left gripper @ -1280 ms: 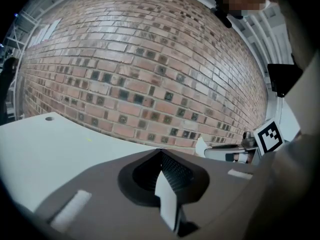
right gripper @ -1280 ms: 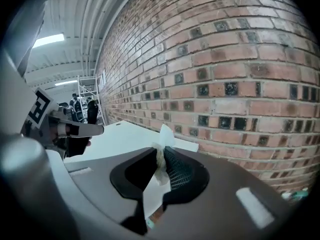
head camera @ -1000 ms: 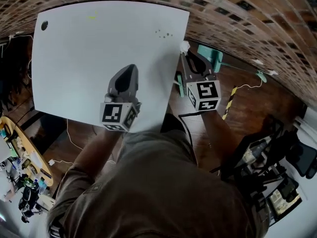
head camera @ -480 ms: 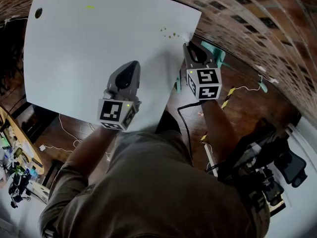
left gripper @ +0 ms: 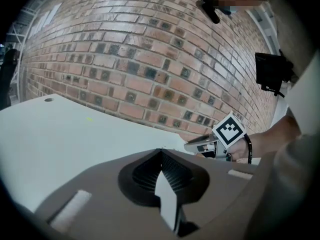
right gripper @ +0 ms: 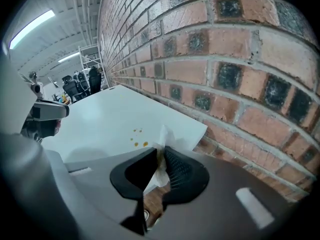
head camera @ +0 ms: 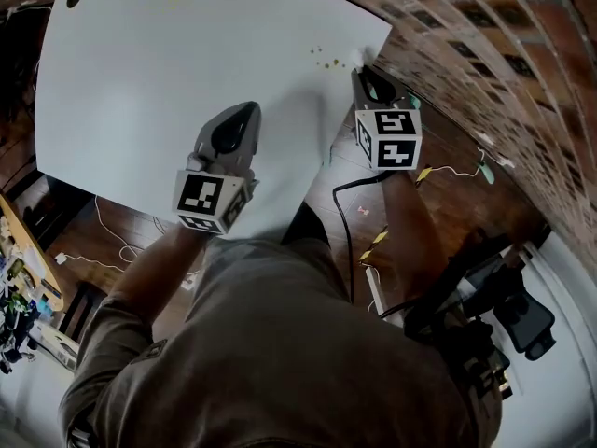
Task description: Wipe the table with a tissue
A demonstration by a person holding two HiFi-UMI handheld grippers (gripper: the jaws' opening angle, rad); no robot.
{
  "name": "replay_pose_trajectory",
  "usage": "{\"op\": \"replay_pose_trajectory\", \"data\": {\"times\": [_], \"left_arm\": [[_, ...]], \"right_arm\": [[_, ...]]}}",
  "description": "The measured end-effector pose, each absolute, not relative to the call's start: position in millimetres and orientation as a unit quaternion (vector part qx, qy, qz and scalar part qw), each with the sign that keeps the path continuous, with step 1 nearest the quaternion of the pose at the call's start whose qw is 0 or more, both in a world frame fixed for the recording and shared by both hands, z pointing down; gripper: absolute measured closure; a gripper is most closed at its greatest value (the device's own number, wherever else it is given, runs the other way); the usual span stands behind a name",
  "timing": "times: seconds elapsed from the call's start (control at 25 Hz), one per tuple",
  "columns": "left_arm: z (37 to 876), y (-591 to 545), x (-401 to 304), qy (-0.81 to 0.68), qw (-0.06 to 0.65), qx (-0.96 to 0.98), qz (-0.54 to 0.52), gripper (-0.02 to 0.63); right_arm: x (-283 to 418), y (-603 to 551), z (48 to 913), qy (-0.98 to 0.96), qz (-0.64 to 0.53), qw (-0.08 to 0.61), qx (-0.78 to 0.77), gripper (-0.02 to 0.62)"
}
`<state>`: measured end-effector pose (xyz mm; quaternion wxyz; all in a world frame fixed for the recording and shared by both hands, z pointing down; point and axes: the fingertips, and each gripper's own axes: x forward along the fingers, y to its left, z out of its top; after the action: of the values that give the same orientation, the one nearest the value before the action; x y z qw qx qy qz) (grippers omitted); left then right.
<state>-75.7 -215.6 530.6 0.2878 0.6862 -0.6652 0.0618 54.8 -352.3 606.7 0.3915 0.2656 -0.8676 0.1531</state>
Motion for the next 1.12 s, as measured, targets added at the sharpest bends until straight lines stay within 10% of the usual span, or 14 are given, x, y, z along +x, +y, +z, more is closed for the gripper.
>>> {"op": "replay_pose_trajectory", "data": {"times": [1.12], "left_arm": [[528,-194,-98,-0.695,0.288,0.658,0.030,0.604]], "right_arm": [[13,-334,608,-0.865,0.148,0.430,0.211,0.534]]}}
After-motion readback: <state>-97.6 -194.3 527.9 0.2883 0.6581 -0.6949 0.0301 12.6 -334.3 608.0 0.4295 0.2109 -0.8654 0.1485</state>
